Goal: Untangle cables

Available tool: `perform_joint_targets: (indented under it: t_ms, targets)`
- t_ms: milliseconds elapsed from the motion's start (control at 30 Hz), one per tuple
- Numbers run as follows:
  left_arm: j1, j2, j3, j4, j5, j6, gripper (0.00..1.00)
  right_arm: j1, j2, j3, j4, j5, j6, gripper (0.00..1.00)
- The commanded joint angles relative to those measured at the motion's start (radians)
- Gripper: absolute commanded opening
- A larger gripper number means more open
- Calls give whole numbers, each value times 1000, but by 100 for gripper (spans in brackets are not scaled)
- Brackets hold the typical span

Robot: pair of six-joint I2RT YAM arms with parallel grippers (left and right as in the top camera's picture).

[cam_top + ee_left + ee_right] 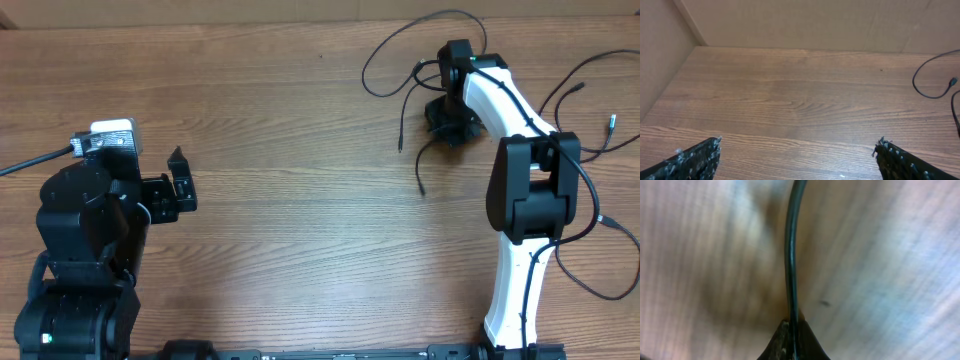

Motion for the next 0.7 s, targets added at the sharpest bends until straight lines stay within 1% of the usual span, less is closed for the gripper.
perform_joint_targets:
  t_ms: [0, 167, 300, 333, 433, 667]
  targets:
    - [0, -3, 3, 0, 12, -14, 100, -46, -4, 15, -122, 0, -29, 4]
    - [0, -3, 3, 1, 13, -14, 100, -141, -113, 154, -377, 81, -124, 4]
    - [0, -4, 3, 0, 13, -14, 99, -225, -221, 185, -549, 174, -132, 4]
    - [0, -4, 3, 0, 13, -14, 99, -250, -248, 179, -548, 172, -175, 4]
    - [0, -4, 3, 0, 13, -14, 99, -328, -292, 178, -548, 173, -175, 4]
    - [0, -4, 3, 14, 12, -14, 100, -506, -301, 172, -548, 227, -50, 4]
